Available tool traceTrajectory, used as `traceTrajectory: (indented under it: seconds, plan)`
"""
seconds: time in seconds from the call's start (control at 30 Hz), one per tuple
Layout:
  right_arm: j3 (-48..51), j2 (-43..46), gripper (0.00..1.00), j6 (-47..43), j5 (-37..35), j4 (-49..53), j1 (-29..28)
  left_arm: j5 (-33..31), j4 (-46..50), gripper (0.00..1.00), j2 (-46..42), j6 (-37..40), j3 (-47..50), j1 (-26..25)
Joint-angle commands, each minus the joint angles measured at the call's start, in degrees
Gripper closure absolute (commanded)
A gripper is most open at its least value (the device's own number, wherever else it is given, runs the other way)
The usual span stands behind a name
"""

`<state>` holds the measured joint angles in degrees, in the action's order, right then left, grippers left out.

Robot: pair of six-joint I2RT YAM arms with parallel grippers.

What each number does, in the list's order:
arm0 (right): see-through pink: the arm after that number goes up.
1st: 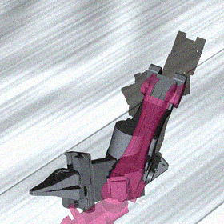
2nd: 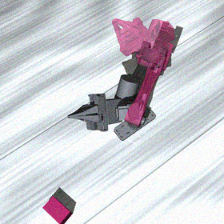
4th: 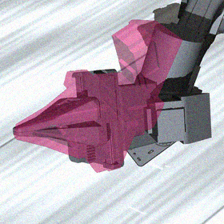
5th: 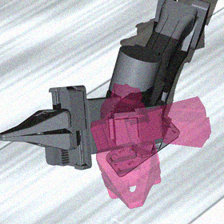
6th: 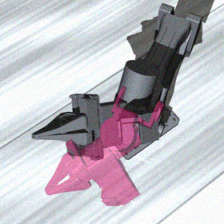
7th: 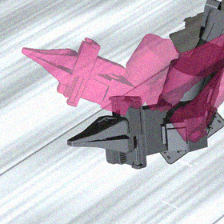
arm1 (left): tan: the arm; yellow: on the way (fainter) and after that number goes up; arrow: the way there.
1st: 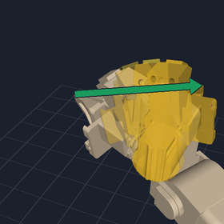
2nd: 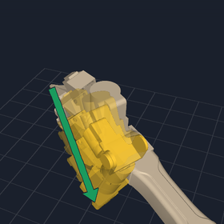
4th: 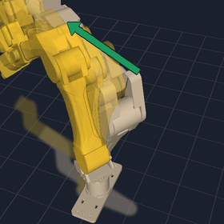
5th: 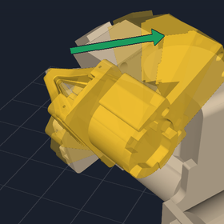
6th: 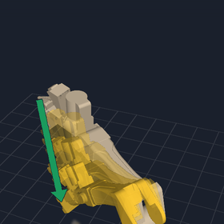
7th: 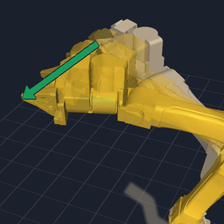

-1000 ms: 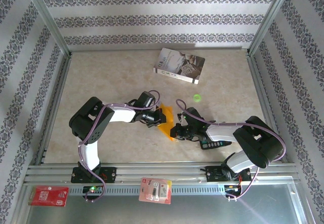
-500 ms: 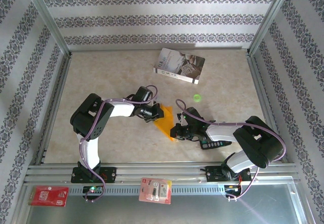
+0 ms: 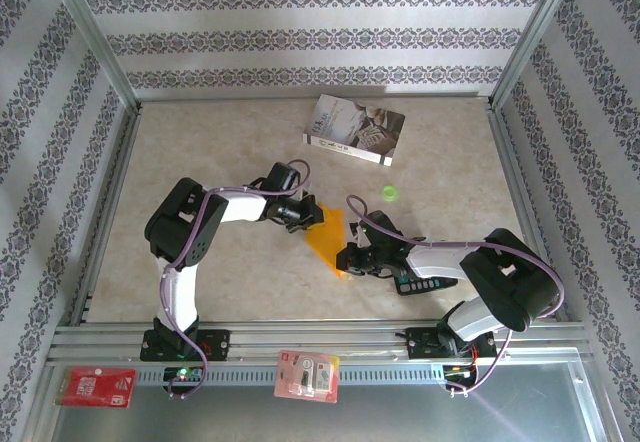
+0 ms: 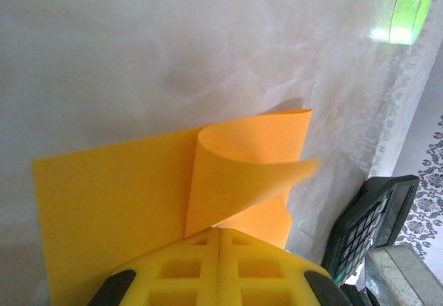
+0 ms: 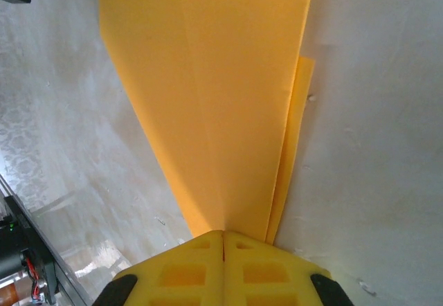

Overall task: Fold a paper plane with a square sheet of paper (pick it up from the middle)
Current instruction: Fourth fold the wing at the center of the table.

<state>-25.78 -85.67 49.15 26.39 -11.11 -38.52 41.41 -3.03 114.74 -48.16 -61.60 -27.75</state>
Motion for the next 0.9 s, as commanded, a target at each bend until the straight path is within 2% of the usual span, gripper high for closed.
traceTrajectory:
  seconds: [0.0,0.87]
  plan:
    - [2.80,-3.20,1.00,-1.51,-5.12,12.08,-0.71,-5.36,-0.36,0.98,2.27,1.31,-2.49,2.81]
    - [3.08,-2.83,1.00,-1.77,-5.08,12.65,-0.62,-5.28,3.23,0.94,9.32,3.12,-11.76,7.62]
